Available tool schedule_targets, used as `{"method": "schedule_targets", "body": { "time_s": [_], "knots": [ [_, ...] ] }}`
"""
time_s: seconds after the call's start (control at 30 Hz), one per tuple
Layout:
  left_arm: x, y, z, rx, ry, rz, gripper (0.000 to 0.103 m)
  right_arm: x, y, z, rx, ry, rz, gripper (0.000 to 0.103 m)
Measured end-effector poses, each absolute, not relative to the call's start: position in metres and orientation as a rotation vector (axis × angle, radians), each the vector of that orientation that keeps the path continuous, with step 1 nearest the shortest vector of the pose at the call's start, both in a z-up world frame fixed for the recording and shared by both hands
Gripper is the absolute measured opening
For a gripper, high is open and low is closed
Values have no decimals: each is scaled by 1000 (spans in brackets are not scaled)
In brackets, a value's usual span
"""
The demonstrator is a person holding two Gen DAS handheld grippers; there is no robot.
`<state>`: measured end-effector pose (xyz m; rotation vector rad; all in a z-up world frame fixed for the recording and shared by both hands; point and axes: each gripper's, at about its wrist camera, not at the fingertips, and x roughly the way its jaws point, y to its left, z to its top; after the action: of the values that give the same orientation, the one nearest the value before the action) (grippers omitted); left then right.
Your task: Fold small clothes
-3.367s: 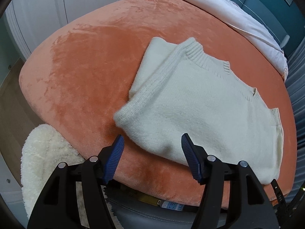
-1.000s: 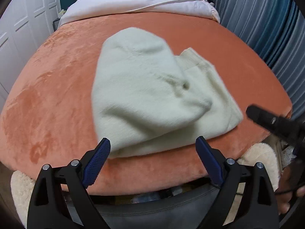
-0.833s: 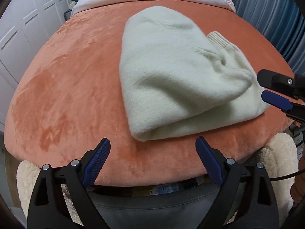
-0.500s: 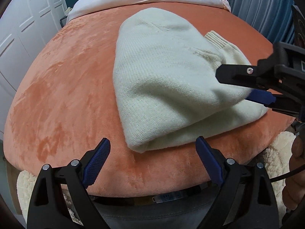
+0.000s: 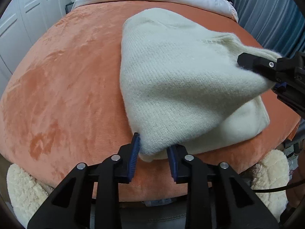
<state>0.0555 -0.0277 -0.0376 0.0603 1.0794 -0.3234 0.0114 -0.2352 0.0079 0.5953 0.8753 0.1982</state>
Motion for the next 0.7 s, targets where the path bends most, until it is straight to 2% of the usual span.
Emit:
{"method": "schedule_targets", "body": {
  "time_s": [0.17, 0.33, 0.4, 0.47, 0.57, 0.7],
  "knots": [
    [55, -25, -36, 48, 1091, -297, 20, 18, -235, -5, 593, 920, 179, 12],
    [42, -37, -1, 38, 1003, -392, 20, -5, -256, 61, 580, 699, 221, 10],
    [37, -48, 6, 54, 980, -421, 20, -21, -271, 69, 525, 643, 175, 10],
    [39, -59, -1, 81, 990, -433, 20, -26, -295, 40, 539, 707, 109, 10],
    [42, -71, -24, 97, 1061, -443, 20, -28, -331, -33, 708, 883, 35, 10],
    [35, -78, -27, 165, 1051, -405, 21, -43, -325, -51, 727, 895, 33, 11]
  ]
}}
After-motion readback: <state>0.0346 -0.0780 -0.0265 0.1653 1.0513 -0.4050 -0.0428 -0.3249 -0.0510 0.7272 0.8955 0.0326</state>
